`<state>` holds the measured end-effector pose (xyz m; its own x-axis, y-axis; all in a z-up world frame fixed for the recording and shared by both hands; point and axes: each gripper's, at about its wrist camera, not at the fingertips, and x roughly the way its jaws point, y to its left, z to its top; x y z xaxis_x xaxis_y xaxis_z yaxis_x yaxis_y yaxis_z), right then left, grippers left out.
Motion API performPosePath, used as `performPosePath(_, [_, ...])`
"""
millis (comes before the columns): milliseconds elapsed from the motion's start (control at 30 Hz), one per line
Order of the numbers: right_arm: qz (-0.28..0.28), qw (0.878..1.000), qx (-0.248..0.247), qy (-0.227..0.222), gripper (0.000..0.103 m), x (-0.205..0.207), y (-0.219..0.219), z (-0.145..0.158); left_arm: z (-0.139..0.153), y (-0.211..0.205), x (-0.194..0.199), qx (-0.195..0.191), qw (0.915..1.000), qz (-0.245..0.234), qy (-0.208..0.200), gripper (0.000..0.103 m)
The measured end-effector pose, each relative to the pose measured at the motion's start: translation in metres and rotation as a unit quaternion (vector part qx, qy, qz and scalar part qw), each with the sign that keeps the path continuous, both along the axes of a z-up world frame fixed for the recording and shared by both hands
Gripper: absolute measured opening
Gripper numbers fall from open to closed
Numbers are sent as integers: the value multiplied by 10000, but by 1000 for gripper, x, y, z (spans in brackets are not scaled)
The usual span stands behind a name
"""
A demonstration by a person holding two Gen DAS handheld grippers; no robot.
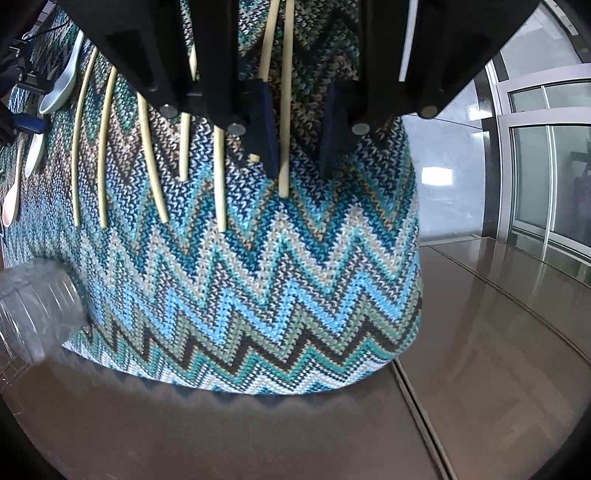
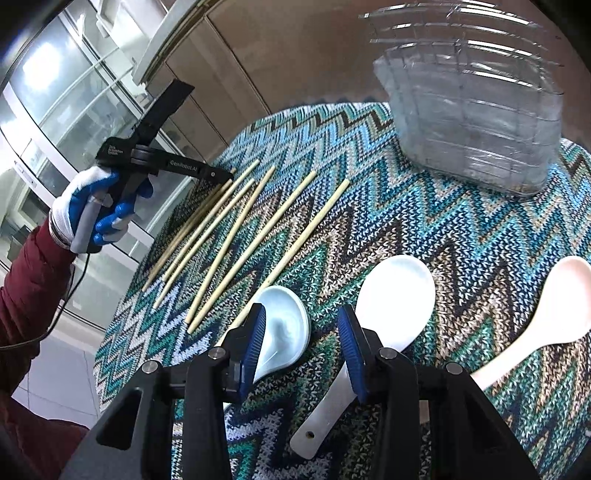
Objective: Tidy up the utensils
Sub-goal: 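Grasp a wooden chopstick with the left tool while the right tool grasps a white spoon, then carry chopstick and spoon to the clear holder while both tools open to drop them in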
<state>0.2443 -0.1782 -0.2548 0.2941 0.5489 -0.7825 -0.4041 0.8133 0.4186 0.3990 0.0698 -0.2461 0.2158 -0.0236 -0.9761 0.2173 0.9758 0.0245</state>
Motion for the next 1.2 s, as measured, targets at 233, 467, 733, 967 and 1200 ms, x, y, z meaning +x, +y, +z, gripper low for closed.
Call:
performPosePath(233, [105,9998,-13,152,19,7,0,-8,-15,7,11,-64,10000,-33,47,19])
performPosePath(467, [221,9996,-174,-1,7,4,7,-4,-16,-4,0,-39,10000,18,-72,5])
performPosePath(733, [140,9978,-341,-552,7,-23,12,33,21,-4,-45,-331,9961,128,-809,5])
performPosePath(967, [-34,9907,-559,-1243,7,-57,13,85,78,12,-104,-739,9845,349,-1552,5])
performPosePath(1200, [-653,9716,-979,-2053,7,-72,-7,149,170,7,-139,-1400,9512,362,-2727,4])
